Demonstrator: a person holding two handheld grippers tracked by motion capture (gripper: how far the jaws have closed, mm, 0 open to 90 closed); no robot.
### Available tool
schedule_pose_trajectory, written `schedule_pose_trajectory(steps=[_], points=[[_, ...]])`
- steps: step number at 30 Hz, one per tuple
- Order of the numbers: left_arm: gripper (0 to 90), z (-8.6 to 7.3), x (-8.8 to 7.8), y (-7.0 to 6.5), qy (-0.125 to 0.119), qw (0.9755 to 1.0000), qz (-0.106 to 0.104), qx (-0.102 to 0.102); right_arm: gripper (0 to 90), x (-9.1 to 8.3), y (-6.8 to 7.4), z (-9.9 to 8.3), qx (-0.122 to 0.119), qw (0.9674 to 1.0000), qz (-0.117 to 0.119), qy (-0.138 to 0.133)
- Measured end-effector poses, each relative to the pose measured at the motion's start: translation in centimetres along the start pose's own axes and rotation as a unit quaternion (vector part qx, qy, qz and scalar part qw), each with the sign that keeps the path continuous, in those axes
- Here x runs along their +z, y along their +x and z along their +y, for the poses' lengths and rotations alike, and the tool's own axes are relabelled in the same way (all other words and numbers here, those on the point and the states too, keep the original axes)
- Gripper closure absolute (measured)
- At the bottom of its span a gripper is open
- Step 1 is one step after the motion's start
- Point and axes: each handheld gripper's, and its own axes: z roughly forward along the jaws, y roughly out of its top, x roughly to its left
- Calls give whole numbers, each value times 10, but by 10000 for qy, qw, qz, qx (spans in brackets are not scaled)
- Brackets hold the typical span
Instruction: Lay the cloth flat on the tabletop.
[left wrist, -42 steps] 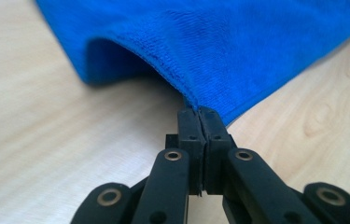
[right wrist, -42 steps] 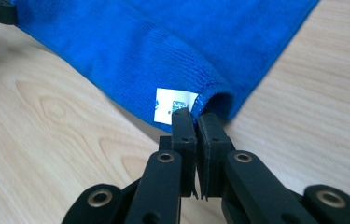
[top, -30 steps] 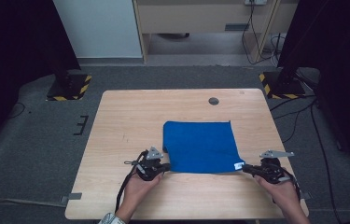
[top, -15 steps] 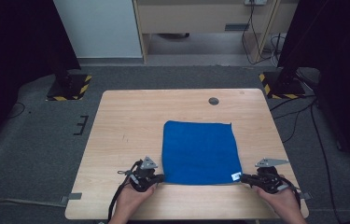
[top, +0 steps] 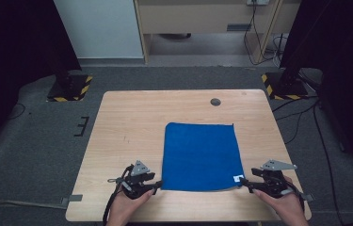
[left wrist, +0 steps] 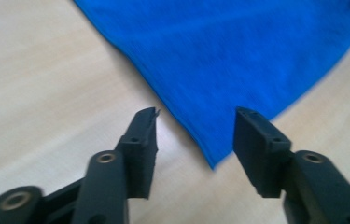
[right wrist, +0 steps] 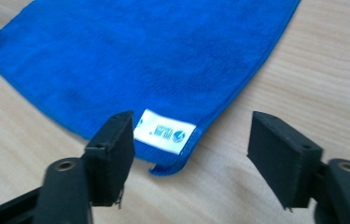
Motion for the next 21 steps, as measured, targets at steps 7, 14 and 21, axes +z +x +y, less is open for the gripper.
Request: schedule_pose_trajectory(steps=[7, 14, 21], points=[[406, 9, 15, 5, -197, 9995, 211, 141, 371, 4, 0, 0, 38, 9999, 40, 131], [409, 14, 39, 4, -13, 9990, 302, 332, 416, 8, 6, 4, 0, 9999, -35, 102], [413, 14, 56, 6, 264, 9968, 552, 509, 398, 23, 0, 7, 57, 9994, -317, 160]])
